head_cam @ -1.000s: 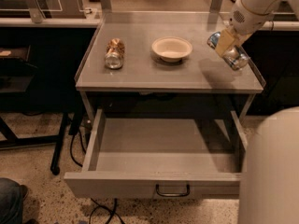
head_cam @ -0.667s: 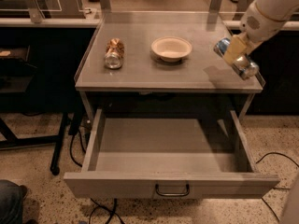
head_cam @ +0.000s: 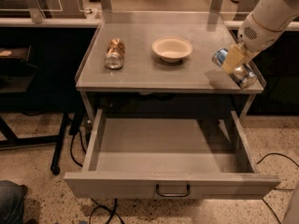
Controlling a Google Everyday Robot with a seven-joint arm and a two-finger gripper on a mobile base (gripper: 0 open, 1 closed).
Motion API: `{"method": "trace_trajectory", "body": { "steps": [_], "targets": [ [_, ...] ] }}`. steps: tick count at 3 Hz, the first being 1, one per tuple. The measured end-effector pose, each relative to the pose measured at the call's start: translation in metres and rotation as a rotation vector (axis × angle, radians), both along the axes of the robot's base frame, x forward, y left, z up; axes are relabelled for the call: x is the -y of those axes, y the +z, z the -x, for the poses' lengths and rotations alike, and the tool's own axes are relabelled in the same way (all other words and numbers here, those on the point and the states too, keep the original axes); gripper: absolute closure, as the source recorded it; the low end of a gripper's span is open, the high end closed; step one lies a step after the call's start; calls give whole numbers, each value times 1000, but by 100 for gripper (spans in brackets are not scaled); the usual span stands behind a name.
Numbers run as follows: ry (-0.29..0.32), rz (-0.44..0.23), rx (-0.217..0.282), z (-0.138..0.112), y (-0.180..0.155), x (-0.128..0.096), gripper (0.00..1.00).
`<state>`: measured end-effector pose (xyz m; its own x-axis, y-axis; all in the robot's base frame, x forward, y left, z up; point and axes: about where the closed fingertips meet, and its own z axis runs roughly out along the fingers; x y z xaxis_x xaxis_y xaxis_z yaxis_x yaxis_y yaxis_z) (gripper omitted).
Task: Place redbull can into top drawer
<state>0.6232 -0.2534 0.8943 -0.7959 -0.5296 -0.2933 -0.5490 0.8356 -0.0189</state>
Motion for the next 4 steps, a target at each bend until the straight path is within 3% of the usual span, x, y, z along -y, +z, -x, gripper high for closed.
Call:
{"method": "trace_trajectory", "body": {
  "steps": [1, 2, 4],
  "targets": [
    [31, -9, -11, 22, 5, -11, 100],
    [87, -23, -46, 65, 2, -36, 100],
    [95, -17, -73, 71, -10, -39, 100]
  ]
}}
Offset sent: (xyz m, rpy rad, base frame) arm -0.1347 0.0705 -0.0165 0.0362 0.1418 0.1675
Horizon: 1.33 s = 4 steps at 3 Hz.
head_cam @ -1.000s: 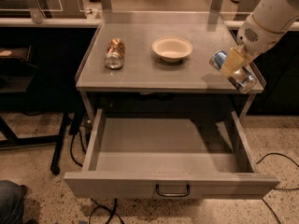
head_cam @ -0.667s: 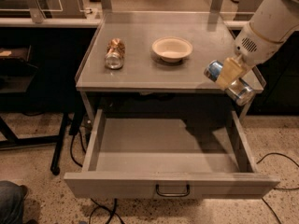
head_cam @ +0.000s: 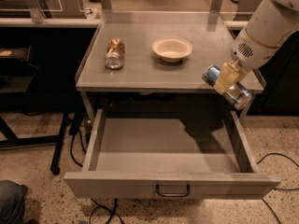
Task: Place redbull can into top drawer
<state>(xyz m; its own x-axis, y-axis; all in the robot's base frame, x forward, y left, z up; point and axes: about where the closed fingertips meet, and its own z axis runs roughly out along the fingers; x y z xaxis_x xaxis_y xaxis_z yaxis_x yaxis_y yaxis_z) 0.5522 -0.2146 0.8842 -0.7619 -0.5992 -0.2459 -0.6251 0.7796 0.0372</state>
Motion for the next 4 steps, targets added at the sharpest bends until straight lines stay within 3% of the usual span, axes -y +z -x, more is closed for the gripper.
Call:
{"method": "trace_trajectory", "body": {
  "steps": [1, 3, 4],
  "targets": [
    [6, -30, -54, 13, -20, -18, 100],
    [8, -125, -231, 49, -85, -74, 100],
    [8, -125, -231, 49, -85, -74, 100]
  ]
}}
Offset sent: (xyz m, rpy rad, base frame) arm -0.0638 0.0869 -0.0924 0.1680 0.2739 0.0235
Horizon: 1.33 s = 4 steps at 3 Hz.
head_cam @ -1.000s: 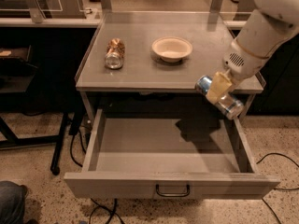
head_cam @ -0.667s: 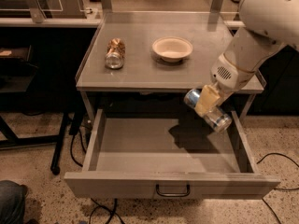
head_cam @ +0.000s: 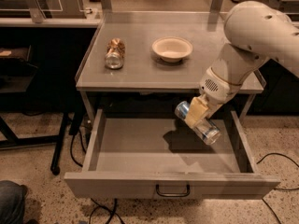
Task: Place redbull can into top drawer
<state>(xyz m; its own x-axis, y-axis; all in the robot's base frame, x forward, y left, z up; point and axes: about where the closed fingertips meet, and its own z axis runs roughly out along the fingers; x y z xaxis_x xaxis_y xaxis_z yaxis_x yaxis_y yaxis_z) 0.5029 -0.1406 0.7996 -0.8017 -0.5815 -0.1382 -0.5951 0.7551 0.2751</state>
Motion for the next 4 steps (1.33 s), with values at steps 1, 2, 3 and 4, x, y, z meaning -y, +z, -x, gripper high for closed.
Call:
{"method": "trace_trajectory", "body": {
  "steps": [1, 2, 3, 4],
  "targets": [
    [-5, -12, -21, 3, -13, -7, 100],
    [-28, -19, -61, 4, -49, -24, 100],
    [-64, -43, -93, 4, -70, -29, 100],
    [-67, -45, -95, 4, -72, -29, 100]
  ]
}}
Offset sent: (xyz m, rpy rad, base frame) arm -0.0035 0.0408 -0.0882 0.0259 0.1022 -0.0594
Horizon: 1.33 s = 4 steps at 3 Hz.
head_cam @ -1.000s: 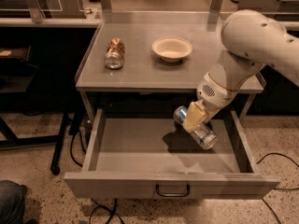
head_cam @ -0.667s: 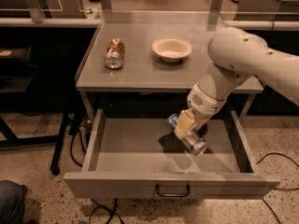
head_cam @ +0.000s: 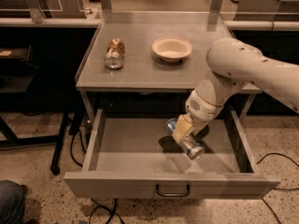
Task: Place redbull can into top drawer
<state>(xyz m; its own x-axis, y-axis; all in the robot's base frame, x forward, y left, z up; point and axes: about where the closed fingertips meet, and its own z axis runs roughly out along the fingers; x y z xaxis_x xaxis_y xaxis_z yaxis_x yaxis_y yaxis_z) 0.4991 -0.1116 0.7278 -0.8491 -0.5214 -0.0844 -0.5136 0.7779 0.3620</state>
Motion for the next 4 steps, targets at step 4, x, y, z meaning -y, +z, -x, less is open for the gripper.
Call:
{"method": "trace_trajectory", "body": {
  "steps": [4],
  "targets": [
    [-292, -80, -102, -19, -84, 10, 100]
  ]
}}
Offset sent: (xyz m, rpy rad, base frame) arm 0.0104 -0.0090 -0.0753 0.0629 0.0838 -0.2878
